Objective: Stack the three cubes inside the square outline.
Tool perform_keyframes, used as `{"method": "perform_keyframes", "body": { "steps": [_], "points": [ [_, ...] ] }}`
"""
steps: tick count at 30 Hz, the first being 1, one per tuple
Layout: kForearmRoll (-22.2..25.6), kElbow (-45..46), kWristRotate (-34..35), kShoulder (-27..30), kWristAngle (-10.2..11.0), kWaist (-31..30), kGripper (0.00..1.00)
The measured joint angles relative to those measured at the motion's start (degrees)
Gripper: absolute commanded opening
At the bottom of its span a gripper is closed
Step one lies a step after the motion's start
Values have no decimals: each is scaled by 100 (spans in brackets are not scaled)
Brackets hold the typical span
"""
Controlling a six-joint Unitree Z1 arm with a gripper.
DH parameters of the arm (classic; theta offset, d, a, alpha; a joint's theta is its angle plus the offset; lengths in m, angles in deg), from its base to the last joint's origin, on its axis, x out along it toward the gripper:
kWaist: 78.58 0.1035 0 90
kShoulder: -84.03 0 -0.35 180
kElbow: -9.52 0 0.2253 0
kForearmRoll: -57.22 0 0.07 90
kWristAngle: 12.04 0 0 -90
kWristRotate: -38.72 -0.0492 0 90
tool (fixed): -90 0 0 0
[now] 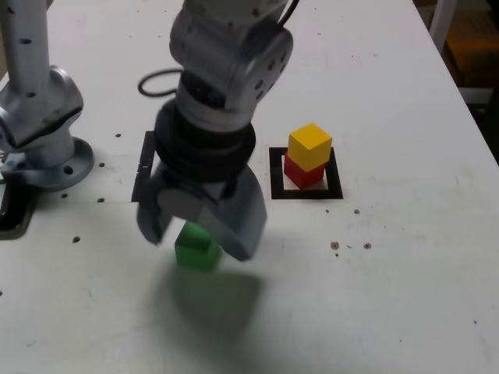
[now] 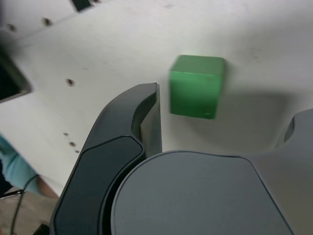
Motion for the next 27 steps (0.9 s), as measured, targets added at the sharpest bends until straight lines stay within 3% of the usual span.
{"method": "perform_keyframes", "body": {
  "steps": [2, 11, 27],
  "points": [
    [-371, 161, 0, -3, -77, 2, 91],
    [-848, 605, -65, -34, -196, 62, 91],
    [-892, 878, -296, -26, -242, 324, 89]
  ]
}}
